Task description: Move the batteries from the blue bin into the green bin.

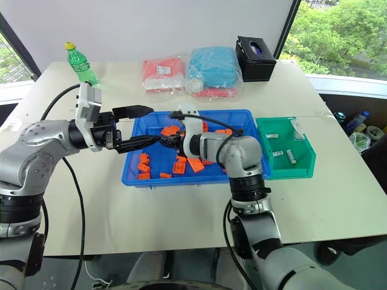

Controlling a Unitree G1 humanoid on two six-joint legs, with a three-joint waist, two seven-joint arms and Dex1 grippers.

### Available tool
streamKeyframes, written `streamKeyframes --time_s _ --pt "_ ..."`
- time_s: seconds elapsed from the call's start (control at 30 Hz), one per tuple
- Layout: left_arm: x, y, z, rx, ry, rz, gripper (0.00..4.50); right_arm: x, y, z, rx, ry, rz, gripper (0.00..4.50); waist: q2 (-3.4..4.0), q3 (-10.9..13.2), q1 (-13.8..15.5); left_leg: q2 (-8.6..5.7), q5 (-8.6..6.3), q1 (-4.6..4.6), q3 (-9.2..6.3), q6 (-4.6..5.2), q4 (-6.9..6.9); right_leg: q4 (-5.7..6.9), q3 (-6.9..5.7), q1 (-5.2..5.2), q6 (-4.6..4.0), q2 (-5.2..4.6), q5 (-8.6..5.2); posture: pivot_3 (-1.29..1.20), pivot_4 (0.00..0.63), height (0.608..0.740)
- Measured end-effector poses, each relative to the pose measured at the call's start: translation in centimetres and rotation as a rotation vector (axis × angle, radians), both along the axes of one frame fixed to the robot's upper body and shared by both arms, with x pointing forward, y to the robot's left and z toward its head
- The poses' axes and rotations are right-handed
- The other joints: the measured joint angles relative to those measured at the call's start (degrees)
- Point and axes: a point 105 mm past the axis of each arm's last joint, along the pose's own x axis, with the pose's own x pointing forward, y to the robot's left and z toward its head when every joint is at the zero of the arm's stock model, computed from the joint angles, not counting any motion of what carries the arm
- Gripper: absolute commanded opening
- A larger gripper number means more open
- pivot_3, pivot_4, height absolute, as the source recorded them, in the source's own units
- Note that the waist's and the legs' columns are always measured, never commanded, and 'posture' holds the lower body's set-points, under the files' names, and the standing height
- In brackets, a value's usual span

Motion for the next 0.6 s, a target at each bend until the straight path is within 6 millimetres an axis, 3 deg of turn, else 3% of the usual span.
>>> streamKeyframes --time_s 0.1,0.17,0.2,0.33,0.47,0.6 --pt "0.0 0.0 -0.1 0.005 -0.001 0.003 4.50 1.6 -2.2 -0.9 -0.138 -0.095 -0.069 1.16 -0.02 -0.01 -0.17 -0.01 0.00 -0.06 0.08 0.00 0.04 -0.07 0.00 0.00 0.00 -0.02 0.01 0.00 0.150 0.723" --pt "0.1 0.0 -0.1 0.006 -0.002 0.004 4.50 2.4 -3.4 -1.3 -0.194 -0.126 -0.109 1.65 -0.04 -0.02 -0.30 0.00 0.00 -0.05 0.08 0.00 0.02 -0.03 0.00 0.00 0.02 0.00 0.03 0.00 0.150 0.723" --pt "0.1 0.0 -0.1 0.005 -0.002 0.003 4.50 2.7 -3.8 -1.6 -0.222 -0.141 -0.127 1.94 -0.05 -0.02 -0.33 0.00 0.01 -0.04 0.07 0.00 0.00 0.06 0.00 0.04 0.06 0.01 0.06 0.00 0.150 0.723" --pt "0.1 -0.1 -0.1 0.000 -0.002 0.000 4.50 3.2 -4.1 -2.6 -0.286 -0.144 -0.159 3.91 -0.08 -0.04 -0.57 0.04 0.01 0.07 0.05 0.00 -0.07 0.42 0.00 0.08 0.18 0.04 0.15 0.00 0.150 0.723" --pt "0.1 -0.1 -0.1 -0.002 -0.004 -0.001 4.50 3.3 -3.2 -3.3 -0.273 -0.100 -0.181 3.91 -0.09 -0.04 -0.49 0.06 0.01 0.12 0.00 0.00 -0.04 0.59 0.00 0.04 0.09 0.04 0.07 0.00 0.150 0.723" --pt "0.1 -0.1 -0.1 -0.004 -0.007 -0.001 4.50 3.5 -2.3 -2.8 -0.198 -0.055 -0.221 3.91 -0.09 -0.04 -0.25 0.05 0.01 0.12 -0.05 0.00 0.00 0.58 0.00 -0.07 0.03 0.04 0.04 0.00 0.150 0.723"
